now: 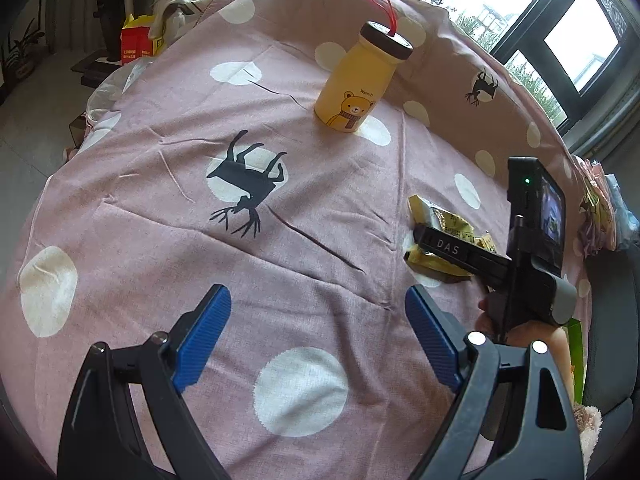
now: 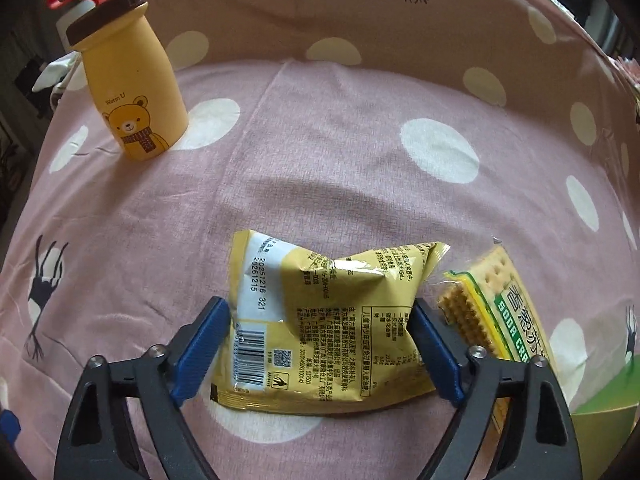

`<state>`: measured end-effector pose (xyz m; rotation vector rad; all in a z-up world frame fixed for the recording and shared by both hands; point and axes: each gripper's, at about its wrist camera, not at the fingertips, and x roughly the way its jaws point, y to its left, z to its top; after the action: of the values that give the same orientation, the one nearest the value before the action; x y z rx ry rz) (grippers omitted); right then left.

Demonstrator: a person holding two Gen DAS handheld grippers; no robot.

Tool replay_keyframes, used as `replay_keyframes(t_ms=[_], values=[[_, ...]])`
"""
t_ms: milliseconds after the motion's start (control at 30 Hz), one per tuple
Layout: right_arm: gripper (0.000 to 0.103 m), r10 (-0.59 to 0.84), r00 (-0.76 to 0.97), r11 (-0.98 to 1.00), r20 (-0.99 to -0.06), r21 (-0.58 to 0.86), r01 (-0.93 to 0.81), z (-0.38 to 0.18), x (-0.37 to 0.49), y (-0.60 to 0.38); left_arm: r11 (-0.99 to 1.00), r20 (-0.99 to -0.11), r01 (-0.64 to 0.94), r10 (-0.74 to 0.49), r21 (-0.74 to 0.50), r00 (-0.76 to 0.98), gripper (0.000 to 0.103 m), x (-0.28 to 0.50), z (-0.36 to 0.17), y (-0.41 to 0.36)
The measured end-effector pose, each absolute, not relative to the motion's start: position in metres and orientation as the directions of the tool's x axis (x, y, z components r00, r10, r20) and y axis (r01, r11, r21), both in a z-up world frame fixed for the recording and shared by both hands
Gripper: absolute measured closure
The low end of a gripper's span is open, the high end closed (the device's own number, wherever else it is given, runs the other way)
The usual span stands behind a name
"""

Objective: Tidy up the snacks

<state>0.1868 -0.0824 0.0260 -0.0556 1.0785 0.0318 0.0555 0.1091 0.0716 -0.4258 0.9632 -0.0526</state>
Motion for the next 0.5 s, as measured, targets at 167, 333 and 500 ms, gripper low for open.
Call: replay_keyframes(t_ms=[167,333,500], values=[[0.05,0.039,0.45,0.999,-0.892,0.028,-0.032,0.038,0.159,-0.09,0.92,-0.794,-0.145,-0.226,-0.365,0.564,0.014,0.056,0.069,0.108],[0.05,0.223,0.387,0.973,-0.895,0.231,-0.025,0.049,0.116,-0.107,0.931,-0.809,-0.133,-0.218,-0.34,0.546,0.014,0.057,0.066,0.1],[0.05,0.24,0.354,0.968,-0.904,0.252,-0.014,0.06,0.074,-0.115,0.94,-0.818,-0.109,-0.219,-0.322,0.532,0.014,0.055,0.065,0.091]])
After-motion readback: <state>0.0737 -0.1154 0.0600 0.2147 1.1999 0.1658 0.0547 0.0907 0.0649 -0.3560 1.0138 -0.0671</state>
